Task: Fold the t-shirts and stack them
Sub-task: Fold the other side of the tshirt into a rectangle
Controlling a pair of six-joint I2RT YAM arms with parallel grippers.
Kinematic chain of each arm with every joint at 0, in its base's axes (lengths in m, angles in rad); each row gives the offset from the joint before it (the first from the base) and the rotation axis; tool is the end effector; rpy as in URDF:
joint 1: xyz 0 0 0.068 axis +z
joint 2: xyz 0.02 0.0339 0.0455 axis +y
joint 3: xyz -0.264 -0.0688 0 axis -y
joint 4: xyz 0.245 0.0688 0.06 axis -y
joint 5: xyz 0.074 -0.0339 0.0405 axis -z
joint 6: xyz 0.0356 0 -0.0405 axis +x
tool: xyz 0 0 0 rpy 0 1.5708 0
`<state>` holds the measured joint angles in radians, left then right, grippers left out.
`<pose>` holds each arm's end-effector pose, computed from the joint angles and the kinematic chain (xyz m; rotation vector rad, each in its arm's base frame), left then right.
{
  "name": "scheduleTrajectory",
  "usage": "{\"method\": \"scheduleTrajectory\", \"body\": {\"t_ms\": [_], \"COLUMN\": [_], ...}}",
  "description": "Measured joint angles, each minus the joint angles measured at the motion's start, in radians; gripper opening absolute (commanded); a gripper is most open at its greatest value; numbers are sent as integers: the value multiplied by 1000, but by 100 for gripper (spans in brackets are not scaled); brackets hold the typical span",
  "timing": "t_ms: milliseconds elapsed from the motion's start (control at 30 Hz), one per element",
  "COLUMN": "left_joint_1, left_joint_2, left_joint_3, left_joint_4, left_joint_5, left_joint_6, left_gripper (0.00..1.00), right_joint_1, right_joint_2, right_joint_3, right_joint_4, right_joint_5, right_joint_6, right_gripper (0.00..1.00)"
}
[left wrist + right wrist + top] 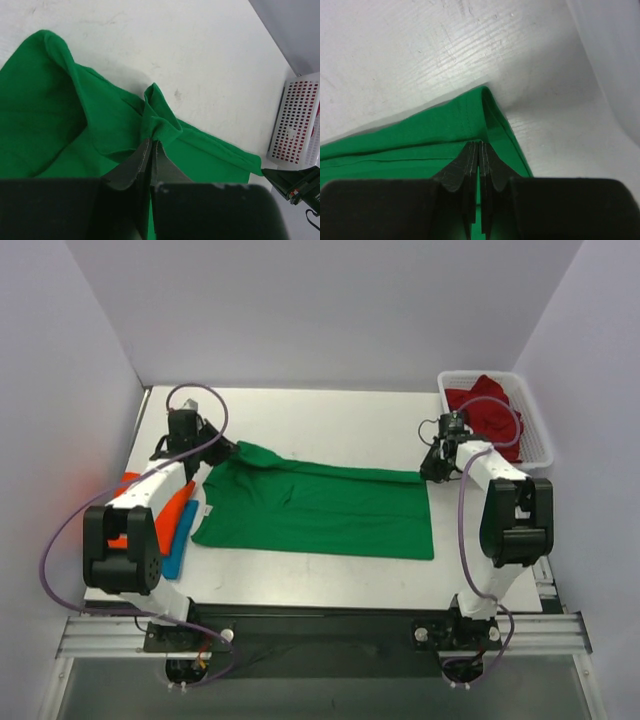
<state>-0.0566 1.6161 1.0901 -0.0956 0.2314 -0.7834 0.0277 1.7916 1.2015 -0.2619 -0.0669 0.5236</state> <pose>0.3612 -0.0286 0.2428 -0.6784 2.1642 -0.7146 0.3867 0.0131 0.2022 0.5708 2.3801 0.3291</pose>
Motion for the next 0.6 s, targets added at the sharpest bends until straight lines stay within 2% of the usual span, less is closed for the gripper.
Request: {"method": "scheduleTrajectory", "body": {"t_ms": [167,600], "left_joint_1": [0,24], "left_joint_2": [-77,-215], "left_joint_3": [-85,-157], "left_joint_4": [-17,-44], "left_joint_5": [-26,-49], "left_joint_6": [-9,-10], "left_gripper": [0,0], "right_joint_1": [0,0], "right_joint_2": [-55,-180], "right_joint_3": [-68,-167], "right_joint_4": [16,39], "right_joint_5": [1,1], "right_joint_6": [7,19], "right_gripper": [0,0]}}
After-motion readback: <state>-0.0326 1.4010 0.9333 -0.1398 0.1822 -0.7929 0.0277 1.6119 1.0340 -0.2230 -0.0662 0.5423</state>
